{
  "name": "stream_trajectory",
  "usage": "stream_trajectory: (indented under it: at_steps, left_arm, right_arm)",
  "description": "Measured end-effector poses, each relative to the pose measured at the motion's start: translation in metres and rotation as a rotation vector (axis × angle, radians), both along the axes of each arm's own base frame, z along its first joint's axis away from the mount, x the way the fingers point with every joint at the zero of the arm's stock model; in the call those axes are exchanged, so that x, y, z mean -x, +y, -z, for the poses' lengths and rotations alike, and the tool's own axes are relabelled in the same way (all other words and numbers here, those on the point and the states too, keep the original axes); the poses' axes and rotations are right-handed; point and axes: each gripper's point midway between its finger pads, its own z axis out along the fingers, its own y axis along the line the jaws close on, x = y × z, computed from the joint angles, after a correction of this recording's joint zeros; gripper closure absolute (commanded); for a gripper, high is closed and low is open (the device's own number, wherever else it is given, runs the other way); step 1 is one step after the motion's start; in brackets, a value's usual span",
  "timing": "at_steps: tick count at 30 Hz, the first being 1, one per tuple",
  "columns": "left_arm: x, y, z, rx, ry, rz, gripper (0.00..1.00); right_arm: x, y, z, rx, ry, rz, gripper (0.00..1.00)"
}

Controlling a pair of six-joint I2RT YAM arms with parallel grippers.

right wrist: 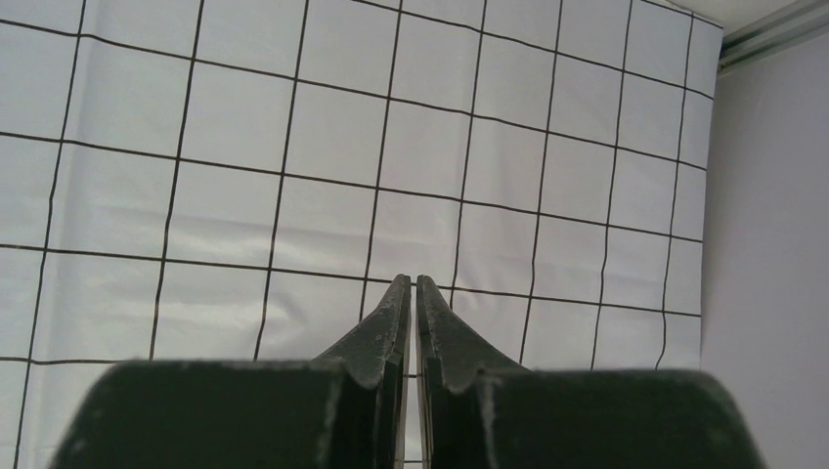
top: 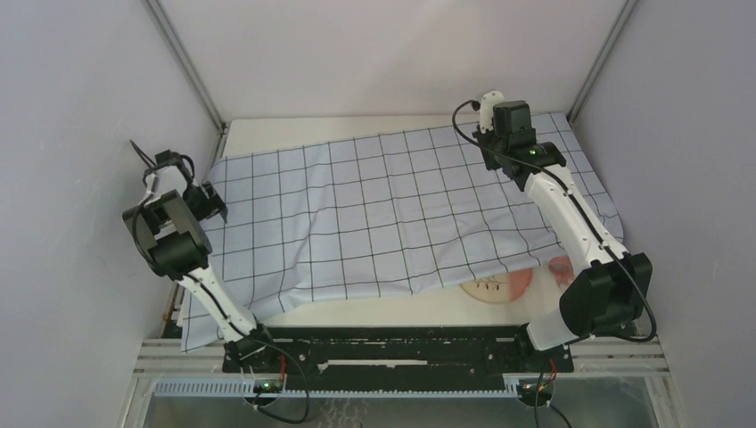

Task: Set the dinner table for one person
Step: Flatten out the napkin at the center of the board.

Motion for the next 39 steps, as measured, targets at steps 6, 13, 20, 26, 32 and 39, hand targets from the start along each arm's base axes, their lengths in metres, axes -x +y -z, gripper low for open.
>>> stream_trajectory:
  at_steps: [6, 13, 20, 26, 32, 39]
  left_arm:
    - [0.003, 0.020, -0.002, -0.124, 0.040, 0.011, 0.22]
    - [-0.001, 0.029, 0.001, -0.195, 0.058, 0.043, 0.24]
    - [-0.003, 0.023, 0.018, -0.143, 0.069, 0.051, 0.25]
    - [-0.004, 0.022, 0.020, -0.108, 0.058, 0.040, 0.39]
    - [-0.009, 0.016, 0.022, -0.059, 0.045, 0.045, 0.58]
    - [-0.012, 0.010, 0.024, -0.030, 0.032, 0.055, 0.95]
  right_arm:
    - [0.003, 0.006, 0.003, 0.009, 0.007, -0.018, 0.91]
    - [0.005, 0.014, 0.001, 0.019, 0.000, -0.040, 0.91]
    - [0.018, 0.017, -0.021, 0.034, -0.048, -0.057, 0.92]
    - [0.029, 0.010, -0.047, 0.045, -0.122, -0.047, 0.95]
    - [0.035, 0.006, -0.046, 0.075, -0.127, -0.042, 0.95]
    - [0.036, 0.009, -0.046, 0.097, -0.130, -0.048, 0.95]
